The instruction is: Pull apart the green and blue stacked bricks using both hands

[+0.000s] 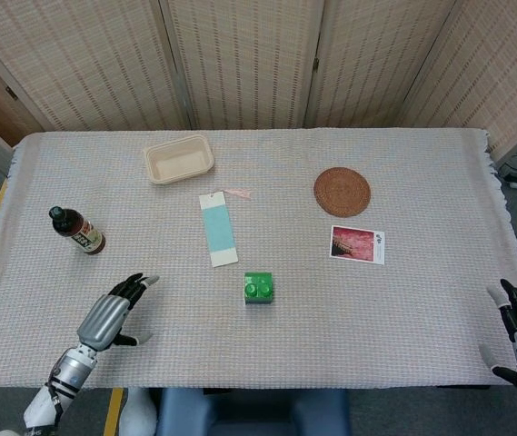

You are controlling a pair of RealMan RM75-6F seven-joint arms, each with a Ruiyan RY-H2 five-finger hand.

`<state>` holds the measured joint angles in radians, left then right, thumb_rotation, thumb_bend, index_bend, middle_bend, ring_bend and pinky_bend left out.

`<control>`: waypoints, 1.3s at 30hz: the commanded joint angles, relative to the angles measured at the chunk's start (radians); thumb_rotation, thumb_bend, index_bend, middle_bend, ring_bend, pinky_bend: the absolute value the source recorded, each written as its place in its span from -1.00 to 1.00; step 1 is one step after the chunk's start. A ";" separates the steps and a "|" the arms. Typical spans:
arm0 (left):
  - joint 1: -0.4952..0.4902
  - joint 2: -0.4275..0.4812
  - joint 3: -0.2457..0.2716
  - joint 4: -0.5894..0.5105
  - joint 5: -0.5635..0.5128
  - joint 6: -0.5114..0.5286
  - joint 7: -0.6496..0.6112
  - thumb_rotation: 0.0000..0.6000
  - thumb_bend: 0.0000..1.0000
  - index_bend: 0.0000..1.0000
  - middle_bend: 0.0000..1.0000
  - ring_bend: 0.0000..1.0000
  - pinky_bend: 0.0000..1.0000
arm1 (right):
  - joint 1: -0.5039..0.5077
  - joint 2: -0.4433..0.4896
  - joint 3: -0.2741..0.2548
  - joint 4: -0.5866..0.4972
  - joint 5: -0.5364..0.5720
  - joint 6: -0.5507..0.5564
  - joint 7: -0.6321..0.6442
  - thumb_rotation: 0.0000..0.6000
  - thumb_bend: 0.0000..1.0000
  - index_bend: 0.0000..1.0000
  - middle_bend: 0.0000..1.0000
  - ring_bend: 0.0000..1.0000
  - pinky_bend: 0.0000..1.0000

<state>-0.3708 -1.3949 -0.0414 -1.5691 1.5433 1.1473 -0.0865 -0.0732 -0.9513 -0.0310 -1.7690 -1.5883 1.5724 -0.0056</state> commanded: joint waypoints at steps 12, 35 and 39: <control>-0.218 -0.059 -0.085 0.131 0.079 -0.098 -0.036 1.00 -0.52 -0.59 -0.50 -0.81 -0.66 | 0.025 0.020 0.033 0.003 0.079 -0.056 0.055 1.00 -0.25 -1.00 -1.00 -1.00 -1.00; -0.535 -0.166 0.008 0.462 0.290 -0.192 -0.062 1.00 -0.52 -0.62 -0.52 -0.95 -0.89 | 0.085 0.010 0.078 0.020 0.254 -0.205 0.028 1.00 -0.25 -1.00 -1.00 -1.00 -1.00; -0.573 -0.151 0.020 0.378 0.270 -0.248 -0.096 1.00 -0.52 -0.65 -0.56 -0.98 -0.94 | 0.094 0.009 0.076 0.020 0.262 -0.227 0.023 1.00 -0.25 -1.00 -1.00 -1.00 -1.00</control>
<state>-0.9189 -1.5537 -0.0304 -1.1492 1.8244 0.9306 -0.1650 0.0193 -0.9420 0.0452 -1.7490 -1.3277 1.3469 0.0183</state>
